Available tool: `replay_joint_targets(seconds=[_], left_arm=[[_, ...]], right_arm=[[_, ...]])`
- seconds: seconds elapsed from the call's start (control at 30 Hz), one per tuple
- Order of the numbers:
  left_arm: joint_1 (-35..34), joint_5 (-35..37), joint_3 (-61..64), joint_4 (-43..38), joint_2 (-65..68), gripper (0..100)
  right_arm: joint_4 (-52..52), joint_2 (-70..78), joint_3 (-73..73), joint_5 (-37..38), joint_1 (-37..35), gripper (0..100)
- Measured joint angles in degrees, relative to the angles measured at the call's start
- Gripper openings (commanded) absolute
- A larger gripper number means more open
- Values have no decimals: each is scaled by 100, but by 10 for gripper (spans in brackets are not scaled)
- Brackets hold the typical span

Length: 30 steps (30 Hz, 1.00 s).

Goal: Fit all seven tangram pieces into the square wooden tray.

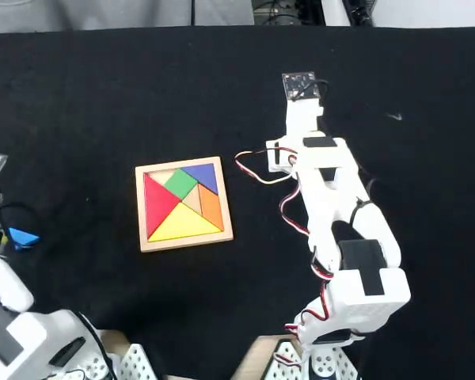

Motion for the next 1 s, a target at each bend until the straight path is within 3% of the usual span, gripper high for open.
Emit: replay_joint_targets(seconds=[0.27,0.83,1.0], left_arm=[[79,686,53,-809,967,30],[2365,1916,273,-668,712,30],[2602,2084,255,-738,580,62]], right_arm=[[0,0,0,0,0,11],[0,0,0,0,0,11],[0,0,0,0,0,11]])
